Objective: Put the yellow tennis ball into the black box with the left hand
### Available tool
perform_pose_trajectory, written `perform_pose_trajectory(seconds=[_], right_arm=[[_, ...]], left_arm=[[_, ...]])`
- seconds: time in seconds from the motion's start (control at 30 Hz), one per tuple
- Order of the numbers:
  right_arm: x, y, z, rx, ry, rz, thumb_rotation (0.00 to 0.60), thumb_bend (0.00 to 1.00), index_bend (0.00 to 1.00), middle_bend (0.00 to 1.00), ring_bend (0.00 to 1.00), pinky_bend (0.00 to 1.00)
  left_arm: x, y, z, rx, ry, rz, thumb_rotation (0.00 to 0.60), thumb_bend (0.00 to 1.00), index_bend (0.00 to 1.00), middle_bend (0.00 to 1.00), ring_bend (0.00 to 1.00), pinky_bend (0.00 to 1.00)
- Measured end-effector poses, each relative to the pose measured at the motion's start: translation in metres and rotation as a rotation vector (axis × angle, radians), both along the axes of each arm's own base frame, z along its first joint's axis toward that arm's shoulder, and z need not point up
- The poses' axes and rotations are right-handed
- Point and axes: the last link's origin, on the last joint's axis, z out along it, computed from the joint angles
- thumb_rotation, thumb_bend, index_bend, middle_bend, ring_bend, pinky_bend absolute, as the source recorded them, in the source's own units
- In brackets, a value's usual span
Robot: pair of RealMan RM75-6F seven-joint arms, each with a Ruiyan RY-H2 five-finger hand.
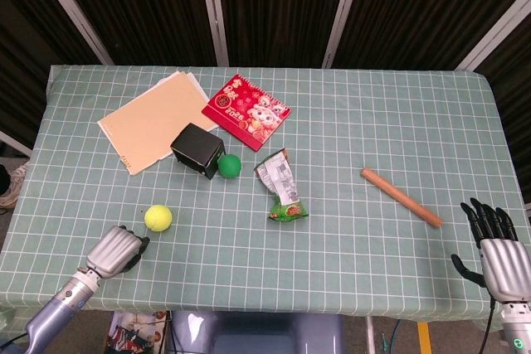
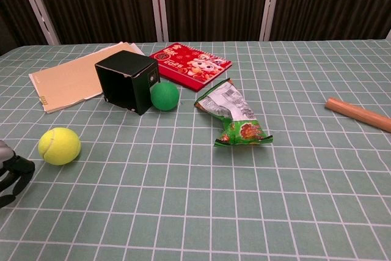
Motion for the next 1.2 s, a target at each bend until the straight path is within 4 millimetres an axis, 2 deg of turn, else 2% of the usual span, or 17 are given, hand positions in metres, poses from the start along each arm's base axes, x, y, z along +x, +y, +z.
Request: perform_pose_trajectory(seconds=[0.33, 1.2], right_arm=[[-0.001, 0.001, 0.007, -0.018, -0.013, 0.000, 0.600, 0.32, 0.00, 0.00, 0.00, 0.00], [-0.004, 0.000, 0.011, -0.033, -0.010, -0.006, 0.600, 0.32, 0.00, 0.00, 0.00, 0.00]], left_arm=[[0.009, 0.007, -0.011, -0.007, -0.003, -0.003, 0.600, 0.37, 0.55, 0.68, 0.64, 0.60], [0.016, 0.043, -0.016, 0.014, -0.002, 0.016, 0.600, 0.37, 0.51, 0.64, 0.61, 0.58]])
